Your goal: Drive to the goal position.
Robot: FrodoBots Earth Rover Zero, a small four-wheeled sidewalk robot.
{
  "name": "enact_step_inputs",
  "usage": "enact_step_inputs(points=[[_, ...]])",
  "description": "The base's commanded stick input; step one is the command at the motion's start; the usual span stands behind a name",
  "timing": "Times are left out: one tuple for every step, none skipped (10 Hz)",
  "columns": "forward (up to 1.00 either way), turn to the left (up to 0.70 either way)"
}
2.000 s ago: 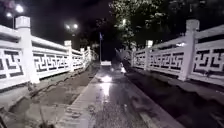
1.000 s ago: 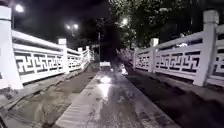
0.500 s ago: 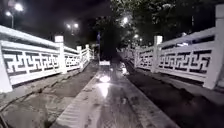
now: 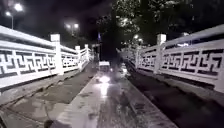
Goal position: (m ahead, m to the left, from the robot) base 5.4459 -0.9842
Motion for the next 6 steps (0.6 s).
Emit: enact_step_inputs(points=[[0.45, 0.27], [0.45, 0.06], [0.45, 0.0], [0.45, 0.0], [0.45, 0.0], [0.45, 0.0]])
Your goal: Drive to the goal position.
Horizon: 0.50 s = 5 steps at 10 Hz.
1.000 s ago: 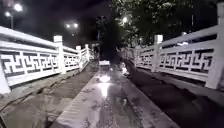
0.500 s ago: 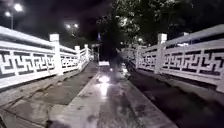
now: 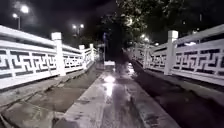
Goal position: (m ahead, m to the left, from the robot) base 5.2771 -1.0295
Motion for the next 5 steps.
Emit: enact_step_inputs(points=[[0.45, 0.0], [0.45, 0.0], [0.45, 0.0], [0.45, 0.0], [0.45, 0.0]])
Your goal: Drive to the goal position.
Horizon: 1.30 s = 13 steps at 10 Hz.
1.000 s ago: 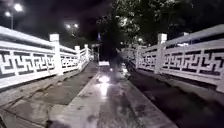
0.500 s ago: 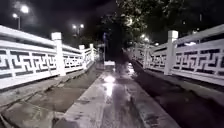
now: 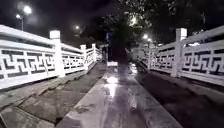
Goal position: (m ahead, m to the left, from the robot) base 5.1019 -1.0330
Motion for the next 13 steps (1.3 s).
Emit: enact_step_inputs(points=[[0.45, 0.0], [0.45, 0.0], [0.45, 0.0], [0.45, 0.0], [0.45, 0.0], [0.45, 0.0], [0.45, 0.0], [0.45, 0.0], [0.45, -0.22], [0.45, -0.27], [0.45, -0.21], [0.45, 0.0], [0.45, 0.0]])
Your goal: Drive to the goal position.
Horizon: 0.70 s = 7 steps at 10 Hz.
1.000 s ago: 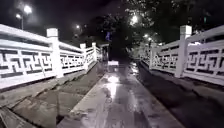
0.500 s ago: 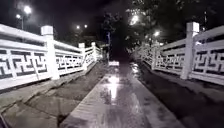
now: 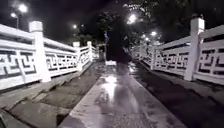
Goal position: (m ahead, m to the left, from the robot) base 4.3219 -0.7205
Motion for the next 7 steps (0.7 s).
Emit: enact_step_inputs(points=[[0.45, 0.0], [0.45, 0.0], [0.45, 0.0], [0.45, 0.0], [0.45, 0.0], [0.45, 0.0], [0.45, 0.0]])
